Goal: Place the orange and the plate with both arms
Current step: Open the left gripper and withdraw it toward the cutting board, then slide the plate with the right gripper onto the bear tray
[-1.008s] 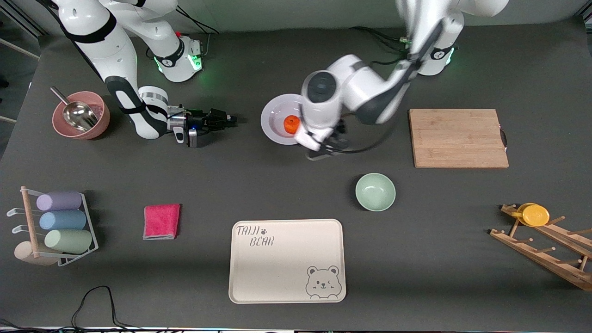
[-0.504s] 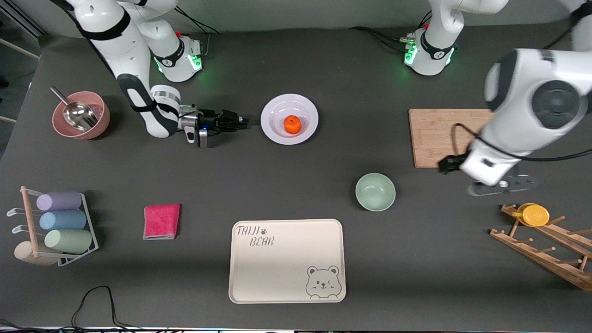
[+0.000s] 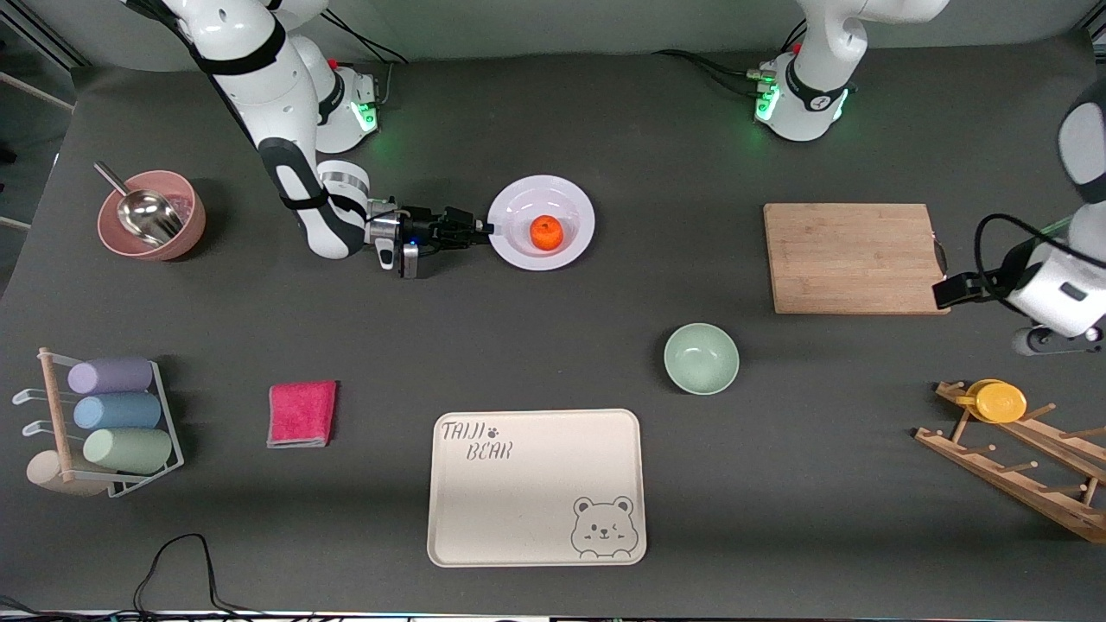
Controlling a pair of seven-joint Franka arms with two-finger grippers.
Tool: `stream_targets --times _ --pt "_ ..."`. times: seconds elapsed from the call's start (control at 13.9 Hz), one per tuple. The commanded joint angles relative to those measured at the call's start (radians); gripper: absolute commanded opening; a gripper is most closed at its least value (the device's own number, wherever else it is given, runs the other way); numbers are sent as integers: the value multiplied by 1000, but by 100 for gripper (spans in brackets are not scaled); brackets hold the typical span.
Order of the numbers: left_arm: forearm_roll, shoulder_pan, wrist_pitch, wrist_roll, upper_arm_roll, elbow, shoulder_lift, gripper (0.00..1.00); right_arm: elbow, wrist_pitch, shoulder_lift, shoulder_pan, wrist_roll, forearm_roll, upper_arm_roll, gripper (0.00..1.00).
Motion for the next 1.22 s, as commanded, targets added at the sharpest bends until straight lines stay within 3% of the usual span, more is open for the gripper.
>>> stream_targets --times 0.0,0.43,0.65,0.79,1.15 --pt "12 128 -73 -4 -170 63 6 100 19 -3 27 9 -27 33 10 43" --pt "64 111 -119 -1 -170 111 9 100 28 -3 25 9 -28 33 21 6" --pt "66 105 -202 0 -171 159 9 100 31 -4 2 -3 -13 29 21 1" --pt "56 99 -211 -4 -176 158 12 100 29 -4 -68 -32 36 15 21 0" --pt "56 -10 -149 -26 -181 164 46 100 49 -4 -310 -169 307 -242 21 0"
